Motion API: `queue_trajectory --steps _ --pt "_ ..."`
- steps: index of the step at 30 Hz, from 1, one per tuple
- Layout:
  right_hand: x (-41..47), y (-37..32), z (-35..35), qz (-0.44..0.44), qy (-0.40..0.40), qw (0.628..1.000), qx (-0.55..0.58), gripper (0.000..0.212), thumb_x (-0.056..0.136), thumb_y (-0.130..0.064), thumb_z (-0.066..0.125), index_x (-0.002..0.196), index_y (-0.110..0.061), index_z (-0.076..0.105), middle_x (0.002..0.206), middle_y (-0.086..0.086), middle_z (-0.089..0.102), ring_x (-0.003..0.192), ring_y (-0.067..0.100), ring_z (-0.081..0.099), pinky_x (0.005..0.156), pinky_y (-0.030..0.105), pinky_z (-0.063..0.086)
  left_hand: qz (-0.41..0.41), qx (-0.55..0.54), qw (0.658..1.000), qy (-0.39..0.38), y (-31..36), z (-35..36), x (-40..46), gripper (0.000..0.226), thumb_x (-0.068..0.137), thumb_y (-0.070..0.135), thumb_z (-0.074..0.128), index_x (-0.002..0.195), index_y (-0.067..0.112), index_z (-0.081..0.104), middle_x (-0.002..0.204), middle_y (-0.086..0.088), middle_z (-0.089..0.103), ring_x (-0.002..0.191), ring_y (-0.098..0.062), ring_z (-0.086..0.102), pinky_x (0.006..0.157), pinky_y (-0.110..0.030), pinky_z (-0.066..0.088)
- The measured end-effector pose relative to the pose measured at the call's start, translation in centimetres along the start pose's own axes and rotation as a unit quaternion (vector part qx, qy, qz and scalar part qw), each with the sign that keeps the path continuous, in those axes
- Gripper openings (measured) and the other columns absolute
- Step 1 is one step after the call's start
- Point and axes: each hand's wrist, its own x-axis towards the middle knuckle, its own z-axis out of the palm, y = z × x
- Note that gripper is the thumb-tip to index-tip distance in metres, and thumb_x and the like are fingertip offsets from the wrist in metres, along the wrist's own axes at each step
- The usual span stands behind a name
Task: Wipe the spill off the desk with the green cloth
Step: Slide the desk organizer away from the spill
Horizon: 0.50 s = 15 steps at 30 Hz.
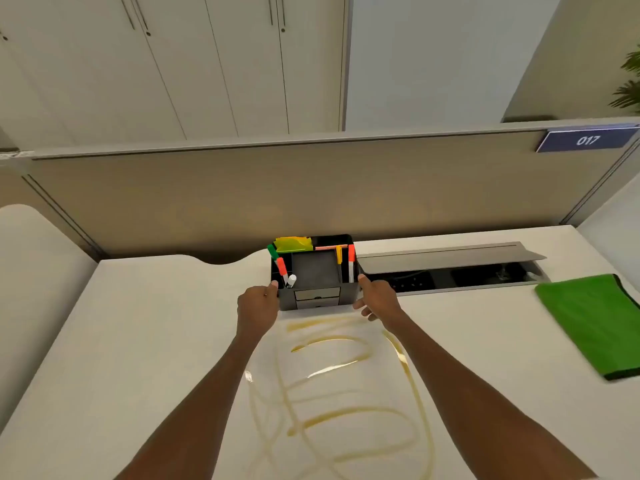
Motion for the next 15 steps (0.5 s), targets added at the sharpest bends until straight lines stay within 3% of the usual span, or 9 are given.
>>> queue_trajectory --steps 5,10,15 --pt "1.2 -0.8 1.0 0.008 0.014 0.999 0.044 0.034 0.103 -0.039 0.045 0.095 -0.010 0.060 0.074 0.010 0.072 0.052 0.016 0.059 0.046 0.024 0.048 -0.048 -0.020 0.998 -0.032 0.3 0.4 1.2 0.053 0.098 0.037 0.048 0.075 -0.006 0.069 0.075 -0.023 0.072 0.073 -0.038 0.071 0.080 -0.047 0.058" --pt "2.0 -0.9 1.6 0.007 0.035 0.998 0.047 0.027 0.104 -0.023 0.045 0.101 -0.001 0.061 0.073 0.016 0.067 0.044 0.011 0.056 0.041 0.020 0.045 -0.075 -0.032 0.996 -0.037 0.0 0.5 2.0 0.053 0.098 0.035 0.050 0.075 -0.009 0.069 0.072 -0.021 0.073 0.067 -0.035 0.072 0.078 -0.043 0.060" --pt "2.6 -1.2 2.2 -0.005 0.070 0.997 0.018 0.027 0.103 -0.015 0.040 0.088 0.001 0.056 0.076 0.018 0.061 0.047 0.016 0.057 0.042 0.021 0.045 -0.080 -0.022 0.996 -0.037 0.5 0.3 2.3 0.042 0.094 0.020 0.049 0.075 -0.014 0.066 0.073 -0.025 0.073 0.070 -0.039 0.072 0.078 -0.046 0.060"
